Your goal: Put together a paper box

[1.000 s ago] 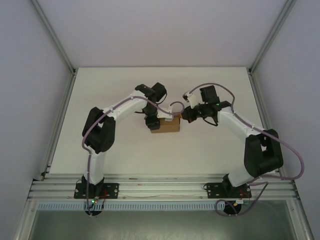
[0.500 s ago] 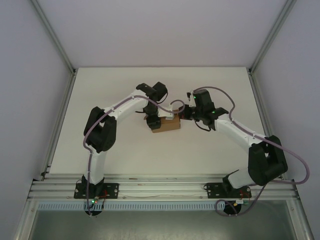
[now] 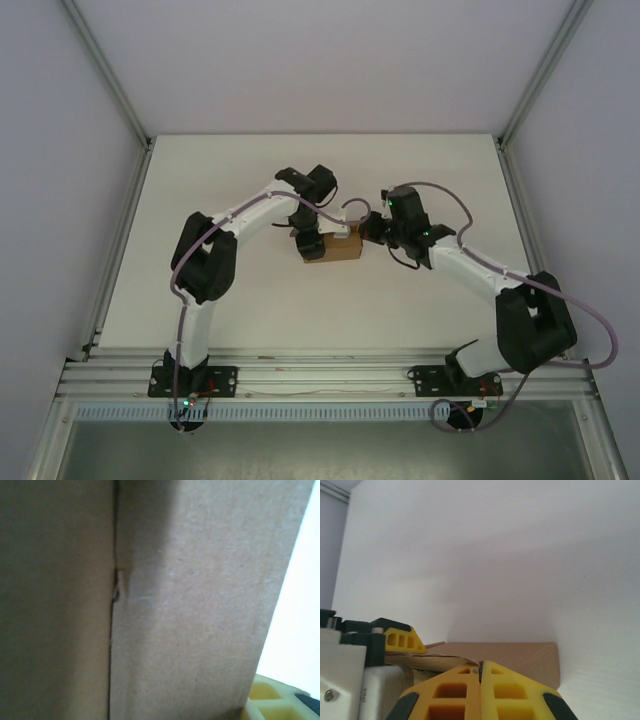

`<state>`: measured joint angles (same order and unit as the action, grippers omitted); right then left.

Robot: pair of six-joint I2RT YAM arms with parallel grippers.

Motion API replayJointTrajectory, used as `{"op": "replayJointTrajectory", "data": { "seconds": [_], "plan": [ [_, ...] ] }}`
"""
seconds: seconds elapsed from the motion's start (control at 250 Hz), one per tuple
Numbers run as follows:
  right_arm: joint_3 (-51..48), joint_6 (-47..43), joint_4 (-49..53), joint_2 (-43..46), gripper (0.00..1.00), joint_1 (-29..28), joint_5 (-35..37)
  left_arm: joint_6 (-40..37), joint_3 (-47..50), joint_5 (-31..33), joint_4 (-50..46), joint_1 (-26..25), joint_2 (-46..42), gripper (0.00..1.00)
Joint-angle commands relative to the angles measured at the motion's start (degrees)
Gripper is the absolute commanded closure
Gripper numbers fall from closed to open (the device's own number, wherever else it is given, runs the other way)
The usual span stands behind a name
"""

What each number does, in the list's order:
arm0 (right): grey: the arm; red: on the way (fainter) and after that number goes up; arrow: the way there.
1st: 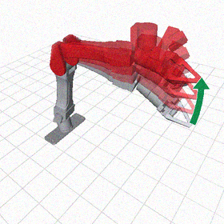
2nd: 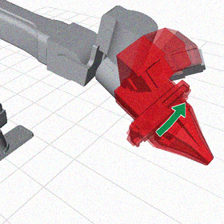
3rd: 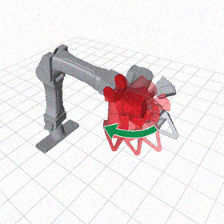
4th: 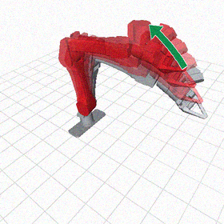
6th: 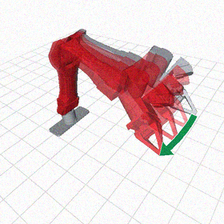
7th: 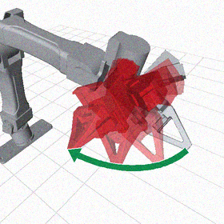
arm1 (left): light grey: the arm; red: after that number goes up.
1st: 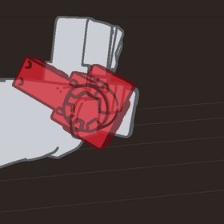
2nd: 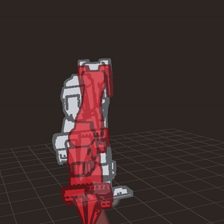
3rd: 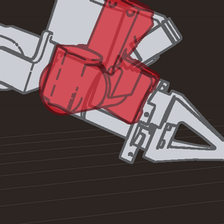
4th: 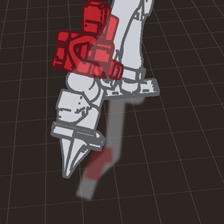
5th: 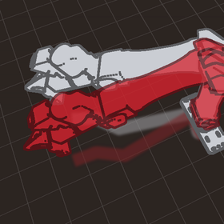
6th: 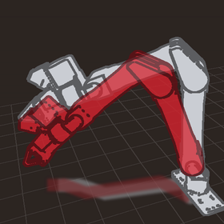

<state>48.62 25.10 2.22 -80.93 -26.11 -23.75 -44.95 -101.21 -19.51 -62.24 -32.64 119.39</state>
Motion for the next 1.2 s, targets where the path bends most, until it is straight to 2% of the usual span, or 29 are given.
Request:
{"op": "replayJointTrajectory", "data": {
  "seconds": [0.0,0.124,0.2,0.328,0.484,0.771,0.999,1.119,1.195],
  "plan": [
    [-6.15,-5.89,-8.61,1.76,1.00,-0.38,3.76,1.14,-1.14,-0.55,0.10,-0.28,1.81,0.48],
    [-11.89,-5.90,-18.05,2.32,1.00,-0.43,2.90,1.82,-2.18,-1.45,-0.19,-0.32,2.31,0.50],
    [-15.24,-9.09,-23.21,2.94,1.00,-1.26,2.81,1.97,-2.61,-1.59,-0.50,-0.27,2.61,0.50],
    [-18.55,-11.90,-25.09,2.83,1.00,-1.93,6.36,2.29,-2.58,-2.08,-0.43,-0.32,2.42,0.50],
    [-24.71,-15.39,-36.10,1.06,1.00,-3.75,5.51,2.96,-2.73,-2.81,0.02,-0.32,2.30,0.50],
    [-29.86,-20.53,-44.76,-2.83,1.00,-5.30,9.14,3.82,-3.21,-2.91,-0.15,-0.26,1.82,0.48],
    [-30.96,-21.41,-41.85,-0.09,0.99,-5.19,11.85,3.87,-2.95,-1.23,-0.20,-0.23,0.94,0.47],
    [-27.74,-20.16,-31.07,4.97,0.89,-4.58,13.22,3.74,-2.62,-0.09,-0.25,-0.24,0.49,0.47],
    [-25.55,-20.31,-25.03,7.40,0.88,-4.17,12.99,3.41,-2.16,-0.19,-0.05,-0.23,0.07,0.47]
  ]
}}
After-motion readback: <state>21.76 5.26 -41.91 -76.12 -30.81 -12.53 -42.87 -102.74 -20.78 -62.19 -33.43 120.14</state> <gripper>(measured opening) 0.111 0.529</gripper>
